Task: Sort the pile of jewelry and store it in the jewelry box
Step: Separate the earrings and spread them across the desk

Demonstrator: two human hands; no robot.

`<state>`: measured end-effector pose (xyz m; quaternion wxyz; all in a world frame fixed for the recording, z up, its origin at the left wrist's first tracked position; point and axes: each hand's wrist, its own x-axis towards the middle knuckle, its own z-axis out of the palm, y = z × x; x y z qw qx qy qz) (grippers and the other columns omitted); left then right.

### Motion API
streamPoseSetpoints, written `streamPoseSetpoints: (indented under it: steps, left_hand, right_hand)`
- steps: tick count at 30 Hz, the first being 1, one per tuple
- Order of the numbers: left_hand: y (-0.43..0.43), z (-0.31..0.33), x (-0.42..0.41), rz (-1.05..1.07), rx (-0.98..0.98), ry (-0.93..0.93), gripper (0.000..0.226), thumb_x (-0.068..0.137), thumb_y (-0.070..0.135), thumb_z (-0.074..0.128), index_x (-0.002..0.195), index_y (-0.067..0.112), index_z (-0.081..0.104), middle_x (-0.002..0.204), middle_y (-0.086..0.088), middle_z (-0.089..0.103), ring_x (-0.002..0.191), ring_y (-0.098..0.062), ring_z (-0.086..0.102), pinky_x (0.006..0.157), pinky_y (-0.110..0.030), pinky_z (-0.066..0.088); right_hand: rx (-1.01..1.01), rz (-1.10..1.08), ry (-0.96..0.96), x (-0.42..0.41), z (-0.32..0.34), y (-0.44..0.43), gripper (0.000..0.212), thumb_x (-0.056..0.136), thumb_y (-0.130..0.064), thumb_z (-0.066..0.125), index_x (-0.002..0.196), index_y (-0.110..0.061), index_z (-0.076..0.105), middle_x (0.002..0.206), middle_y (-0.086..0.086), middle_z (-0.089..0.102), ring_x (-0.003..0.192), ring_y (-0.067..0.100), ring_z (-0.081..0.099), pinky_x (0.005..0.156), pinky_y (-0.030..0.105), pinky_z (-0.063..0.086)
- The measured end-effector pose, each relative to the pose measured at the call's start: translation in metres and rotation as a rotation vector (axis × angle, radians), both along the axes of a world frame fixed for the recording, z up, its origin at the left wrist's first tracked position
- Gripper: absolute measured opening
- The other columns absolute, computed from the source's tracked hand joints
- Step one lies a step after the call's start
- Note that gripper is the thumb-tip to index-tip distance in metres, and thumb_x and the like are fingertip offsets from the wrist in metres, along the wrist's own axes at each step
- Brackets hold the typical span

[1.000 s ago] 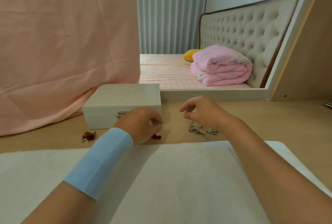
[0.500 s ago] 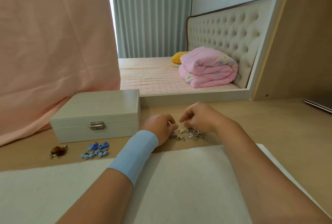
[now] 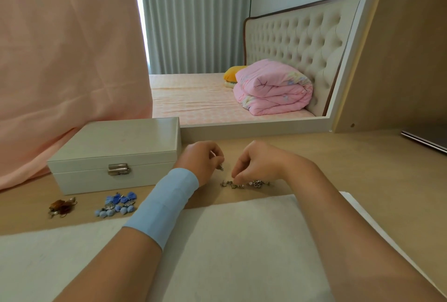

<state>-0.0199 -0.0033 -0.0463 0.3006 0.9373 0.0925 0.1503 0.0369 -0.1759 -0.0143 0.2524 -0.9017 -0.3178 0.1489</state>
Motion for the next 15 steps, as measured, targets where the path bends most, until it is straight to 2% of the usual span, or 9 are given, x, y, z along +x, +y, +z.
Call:
streamPoseSetpoints:
  steps: [2,5,7,9,11,13,15]
  left_hand:
    - [-0.003,-0.002,0.001,-0.004,0.054,0.036,0.010,0.094,0.025,0.062,0.085,0.029,0.066,0.087,0.008,0.066,0.078,-0.010,0.061,0.075,-0.027,0.053]
    - [-0.009,-0.005,0.003,-0.020,0.070,0.058,0.008,0.094,0.027,0.061,0.089,0.029,0.068,0.091,0.008,0.065,0.082,-0.010,0.060,0.075,-0.026,0.050]
    - [-0.008,-0.005,0.004,-0.026,0.050,0.049,0.010,0.095,0.029,0.060,0.094,0.029,0.070,0.095,0.008,0.066,0.085,-0.011,0.059,0.078,-0.027,0.049]
    - [-0.004,-0.002,0.002,-0.065,0.021,0.071,0.017,0.097,0.029,0.056,0.104,0.029,0.072,0.101,0.008,0.065,0.088,-0.013,0.058,0.080,-0.026,0.047]
    - [0.001,0.001,0.000,-0.109,0.027,0.114,0.022,0.100,0.027,0.053,0.110,0.031,0.071,0.107,0.008,0.063,0.091,-0.013,0.057,0.084,-0.025,0.045]
    - [0.004,0.003,-0.002,-0.124,0.066,0.158,0.025,0.101,0.023,0.050,0.113,0.034,0.070,0.112,0.011,0.062,0.096,-0.012,0.056,0.086,-0.025,0.044]
    - [0.003,0.008,-0.004,-0.130,0.119,0.195,0.027,0.100,0.019,0.049,0.107,0.035,0.069,0.111,0.012,0.062,0.097,-0.011,0.058,0.083,-0.024,0.045]
  right_hand:
    - [-0.050,0.000,-0.023,-0.003,-0.001,0.003,0.008,0.075,-0.025,0.084,0.082,-0.029,0.082,0.078,-0.016,0.076,0.077,0.001,0.069,0.070,0.023,0.057]
    - [-0.074,0.007,-0.038,-0.004,-0.003,0.006,0.005,0.079,-0.021,0.080,0.079,-0.026,0.081,0.076,-0.009,0.076,0.060,0.002,0.063,0.052,0.018,0.048]
    - [-0.057,0.009,-0.034,-0.003,-0.003,0.005,0.004,0.079,-0.022,0.078,0.078,-0.026,0.080,0.078,-0.005,0.076,0.062,0.007,0.064,0.053,0.021,0.050]
    - [-0.017,-0.007,-0.048,0.002,-0.002,0.002,0.003,0.079,-0.025,0.079,0.078,-0.027,0.080,0.079,-0.008,0.076,0.072,0.009,0.068,0.067,0.027,0.057]
    - [0.034,-0.020,-0.049,0.007,-0.001,-0.001,0.003,0.081,-0.026,0.080,0.078,-0.027,0.079,0.078,-0.012,0.075,0.077,0.005,0.068,0.074,0.026,0.056]
    - [0.102,-0.029,-0.031,0.010,-0.001,-0.004,0.007,0.083,-0.024,0.080,0.076,-0.027,0.078,0.072,-0.014,0.073,0.065,-0.001,0.063,0.066,0.021,0.051]
    - [0.196,-0.052,-0.011,0.011,-0.001,-0.007,0.011,0.086,-0.018,0.077,0.076,-0.023,0.076,0.068,-0.011,0.072,0.051,-0.002,0.056,0.055,0.018,0.045]
